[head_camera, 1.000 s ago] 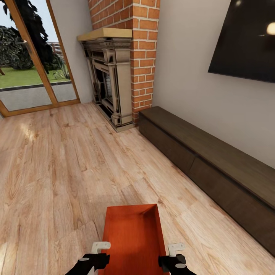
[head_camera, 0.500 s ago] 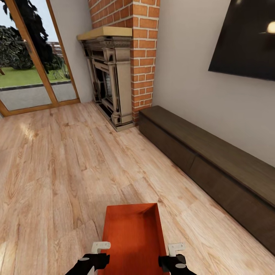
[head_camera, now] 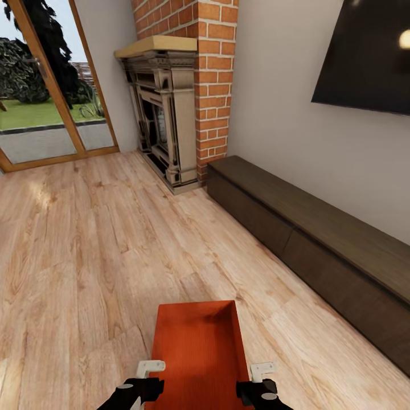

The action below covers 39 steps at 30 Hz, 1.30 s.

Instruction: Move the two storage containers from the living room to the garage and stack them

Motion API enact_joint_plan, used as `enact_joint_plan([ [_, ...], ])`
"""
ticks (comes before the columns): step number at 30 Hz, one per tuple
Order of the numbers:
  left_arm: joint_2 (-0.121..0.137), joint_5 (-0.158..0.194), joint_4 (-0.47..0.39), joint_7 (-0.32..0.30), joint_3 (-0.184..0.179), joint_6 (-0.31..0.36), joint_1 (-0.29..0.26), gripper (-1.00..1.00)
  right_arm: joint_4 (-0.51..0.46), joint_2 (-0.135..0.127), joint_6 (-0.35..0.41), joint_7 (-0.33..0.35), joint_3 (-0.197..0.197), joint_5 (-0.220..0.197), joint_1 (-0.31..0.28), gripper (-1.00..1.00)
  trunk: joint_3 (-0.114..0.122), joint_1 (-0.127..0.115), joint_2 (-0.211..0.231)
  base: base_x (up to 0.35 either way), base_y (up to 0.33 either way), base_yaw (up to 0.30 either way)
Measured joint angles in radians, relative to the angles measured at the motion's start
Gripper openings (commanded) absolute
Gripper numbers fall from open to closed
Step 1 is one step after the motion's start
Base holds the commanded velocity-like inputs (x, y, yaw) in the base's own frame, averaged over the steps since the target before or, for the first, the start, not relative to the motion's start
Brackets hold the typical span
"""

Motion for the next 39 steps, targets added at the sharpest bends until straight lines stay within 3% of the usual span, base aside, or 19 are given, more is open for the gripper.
enact_joint_plan([
  [35, 0.003, 0.001, -0.002, 0.001, 0.004, -0.005, 0.0, 1.0, 0.0, -0.002, 0.0, 0.001, 0.0, 0.0, 0.0, 1.0, 0.0, 0.0, 0.0, 0.0, 0.0, 0.0],
  [39, 0.003, 0.001, -0.001, 0.0, 0.004, -0.001, 0.0, 1.0, 0.0, -0.002, 0.0, 0.001, 0.0, 0.0, 0.0, 1.0, -0.012, 0.015, -0.028, 0.0, 0.0, 0.0],
])
